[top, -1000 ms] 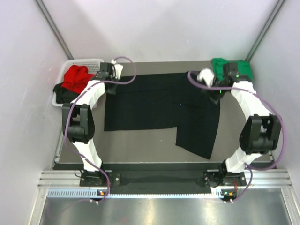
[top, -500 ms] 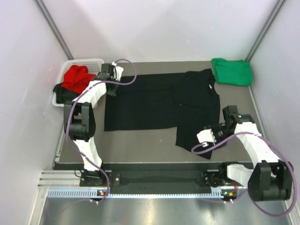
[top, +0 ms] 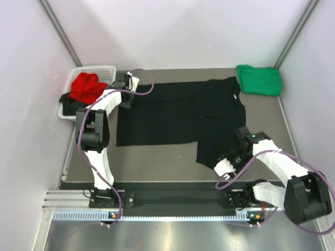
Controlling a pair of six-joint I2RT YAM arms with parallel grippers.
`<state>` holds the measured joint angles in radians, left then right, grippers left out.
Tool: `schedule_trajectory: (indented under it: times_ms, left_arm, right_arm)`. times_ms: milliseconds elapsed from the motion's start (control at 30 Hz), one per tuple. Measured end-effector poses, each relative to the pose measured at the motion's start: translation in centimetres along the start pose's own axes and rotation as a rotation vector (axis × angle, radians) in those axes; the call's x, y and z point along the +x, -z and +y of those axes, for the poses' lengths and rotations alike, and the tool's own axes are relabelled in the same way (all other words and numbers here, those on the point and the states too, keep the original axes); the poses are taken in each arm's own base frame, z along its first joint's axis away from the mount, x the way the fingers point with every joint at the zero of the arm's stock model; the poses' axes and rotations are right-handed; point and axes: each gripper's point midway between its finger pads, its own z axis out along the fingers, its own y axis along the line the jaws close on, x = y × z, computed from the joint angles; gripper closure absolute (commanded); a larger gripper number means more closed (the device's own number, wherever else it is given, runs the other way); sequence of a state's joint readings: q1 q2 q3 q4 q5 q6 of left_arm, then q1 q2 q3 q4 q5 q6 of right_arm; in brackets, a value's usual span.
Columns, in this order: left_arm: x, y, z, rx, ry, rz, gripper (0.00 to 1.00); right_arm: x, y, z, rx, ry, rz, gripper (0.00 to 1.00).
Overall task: Fold and stack the t-shirts
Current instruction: Fold the tshirt
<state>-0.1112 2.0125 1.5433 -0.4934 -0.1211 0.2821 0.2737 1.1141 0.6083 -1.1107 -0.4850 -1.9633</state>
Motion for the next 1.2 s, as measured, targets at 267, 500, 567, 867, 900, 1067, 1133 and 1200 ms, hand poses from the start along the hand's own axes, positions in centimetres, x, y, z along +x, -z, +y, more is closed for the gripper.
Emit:
schedule_trajectory:
  times_ms: [267,500,567,867,900,1067,1133,1200]
  left_arm:
    - [0.0,0.0,0.2,-0.012,-0.004,0.001,0.66]
    - [0.1,0.1,0.6,-0.029,-0.008,0.006,0.66]
    - [0.0,0.1,0.6,-0.030,-0.009,0.005,0.66]
    - [-0.6,0.3,0.9,-0.041,-0.010,-0.010,0.66]
    - [-0.8,0.3,1.0,-0.043,-0.010,-0.013,0.66]
    - [-0.9,0.4,1.3,-0.054,-0.017,-0.016,0.66]
    - [-0.9,0.4,1.4,-0.059,-0.022,-0.016,0.66]
    - [-0.9,0.4,1.4,-0.061,-0.026,-0.015,0.66]
  right_arm:
    - [0.9,-0.6,-0.1,-0.049,0.020,0.046,0.45]
    - [0.7,-0.2,1.9,-0.116,-0.005,0.062,0.44]
    - [0.6,0.0,2.3,-0.119,-0.004,0.067,0.44]
    - [1.1,-0.6,4.1,-0.172,-0.029,0.089,0.47]
    - [1.3,-0.8,4.2,-0.177,-0.034,0.090,0.48]
    - [1.8,-1.3,3.7,-0.180,-0.042,0.095,0.64]
    - [1.8,-1.3,3.3,-0.169,-0.042,0.095,0.76]
    - [1.9,-1.4,2.9,-0.156,-0.033,0.096,0.86]
